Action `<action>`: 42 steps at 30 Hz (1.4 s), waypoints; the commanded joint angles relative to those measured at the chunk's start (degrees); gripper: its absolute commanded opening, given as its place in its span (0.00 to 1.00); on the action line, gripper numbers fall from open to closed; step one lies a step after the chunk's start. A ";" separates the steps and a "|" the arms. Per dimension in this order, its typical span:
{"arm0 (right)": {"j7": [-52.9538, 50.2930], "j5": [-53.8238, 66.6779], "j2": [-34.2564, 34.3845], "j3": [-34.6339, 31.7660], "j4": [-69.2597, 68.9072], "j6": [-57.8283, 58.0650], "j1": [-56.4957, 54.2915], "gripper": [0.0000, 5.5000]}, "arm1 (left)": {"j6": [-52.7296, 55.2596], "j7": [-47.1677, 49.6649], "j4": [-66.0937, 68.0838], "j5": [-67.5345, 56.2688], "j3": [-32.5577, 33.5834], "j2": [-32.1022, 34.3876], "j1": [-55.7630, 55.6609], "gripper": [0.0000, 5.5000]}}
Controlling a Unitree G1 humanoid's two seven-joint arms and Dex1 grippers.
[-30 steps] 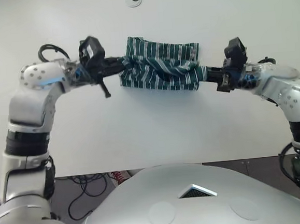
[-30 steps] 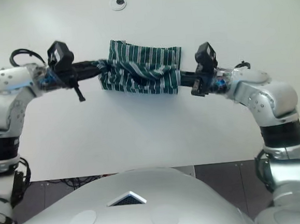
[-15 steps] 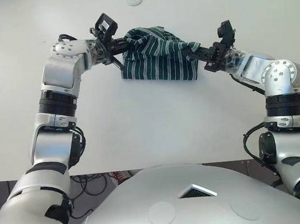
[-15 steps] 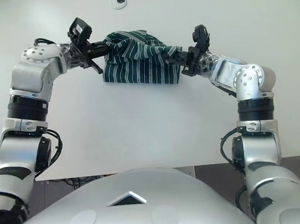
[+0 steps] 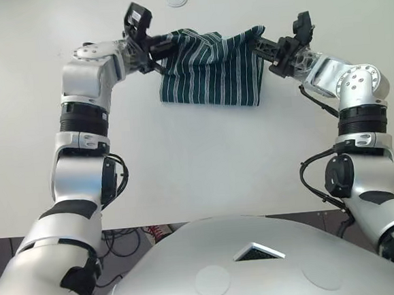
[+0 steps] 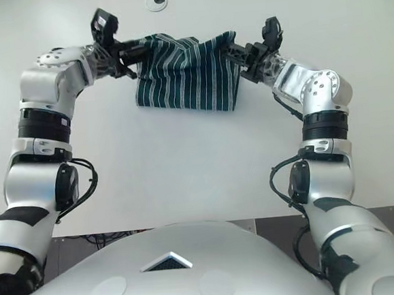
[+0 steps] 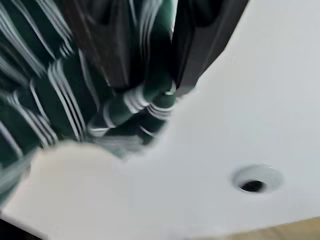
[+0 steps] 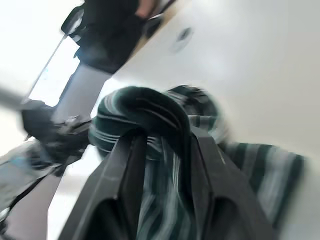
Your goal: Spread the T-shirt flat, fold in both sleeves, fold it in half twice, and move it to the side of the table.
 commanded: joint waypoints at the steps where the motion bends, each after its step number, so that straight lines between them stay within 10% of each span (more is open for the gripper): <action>1: -3.16 -5.19 0.65 -0.08 4.11 -2.95 -0.51 0.24 | -4.48 8.74 8.49 1.27 4.74 -0.39 -3.70 0.20; 12: 2.88 -18.60 4.99 13.86 -17.26 -21.96 5.71 0.05 | -12.95 10.51 2.20 2.47 6.66 0.05 2.22 0.08; 21: -3.17 -28.73 13.19 22.29 -4.06 -17.36 0.31 0.00 | -9.38 12.60 -9.16 0.86 9.35 0.36 10.54 0.00; 33: -14.34 -33.92 -9.82 3.35 -10.10 -13.04 21.61 0.00 | -1.41 17.28 -25.53 -1.76 15.71 3.18 20.71 0.00; 42: -26.07 -35.54 3.56 1.51 -38.60 -33.53 23.73 0.00 | -8.82 20.24 -30.29 3.54 11.95 2.42 24.44 0.00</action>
